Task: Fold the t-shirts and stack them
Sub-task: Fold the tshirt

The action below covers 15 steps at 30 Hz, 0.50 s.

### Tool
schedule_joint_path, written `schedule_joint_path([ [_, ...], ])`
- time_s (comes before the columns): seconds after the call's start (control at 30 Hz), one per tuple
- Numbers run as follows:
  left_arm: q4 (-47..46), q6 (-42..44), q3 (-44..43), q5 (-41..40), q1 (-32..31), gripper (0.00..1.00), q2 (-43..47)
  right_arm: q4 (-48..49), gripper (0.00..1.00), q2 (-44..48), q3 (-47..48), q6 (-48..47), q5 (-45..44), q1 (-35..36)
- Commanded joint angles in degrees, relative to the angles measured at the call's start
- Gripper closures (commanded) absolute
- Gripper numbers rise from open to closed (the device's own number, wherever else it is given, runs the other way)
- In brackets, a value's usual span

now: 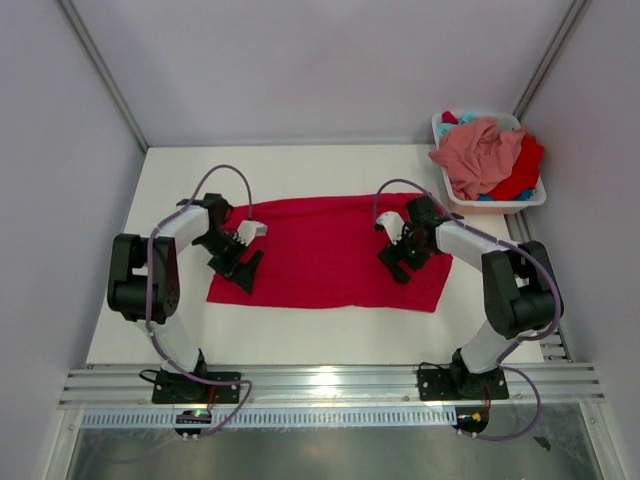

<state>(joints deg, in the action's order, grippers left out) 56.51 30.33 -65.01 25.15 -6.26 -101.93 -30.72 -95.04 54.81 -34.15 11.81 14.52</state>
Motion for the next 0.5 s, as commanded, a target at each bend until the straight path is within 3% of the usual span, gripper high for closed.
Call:
schedule_joint_path([
  [0.0, -2.7, -1.1, -2.9, 2.7, -0.1, 0.01, -0.7, -3.5, 0.06, 3.0, -1.9, 0.6, -2.1, -0.1],
  [0.27, -6.0, -4.7, -5.2, 5.6, -0.1, 0.01, 1.0, -3.2, 0.06, 1.4, 2.1, -0.4, -1.8, -0.1],
  [0.33, -10.4, -8.0, -5.6, 5.1, -0.1, 0.01, 3.7, -1.9, 0.01, 0.6, 5.2, -0.8, -1.7, -0.2],
  [0.47, -20.6, -14.8, -7.3, 3.3, -0.2, 0.01, 9.4, -0.3, 0.01, -1.6, 13.4, 1.7, -0.5, -0.1],
])
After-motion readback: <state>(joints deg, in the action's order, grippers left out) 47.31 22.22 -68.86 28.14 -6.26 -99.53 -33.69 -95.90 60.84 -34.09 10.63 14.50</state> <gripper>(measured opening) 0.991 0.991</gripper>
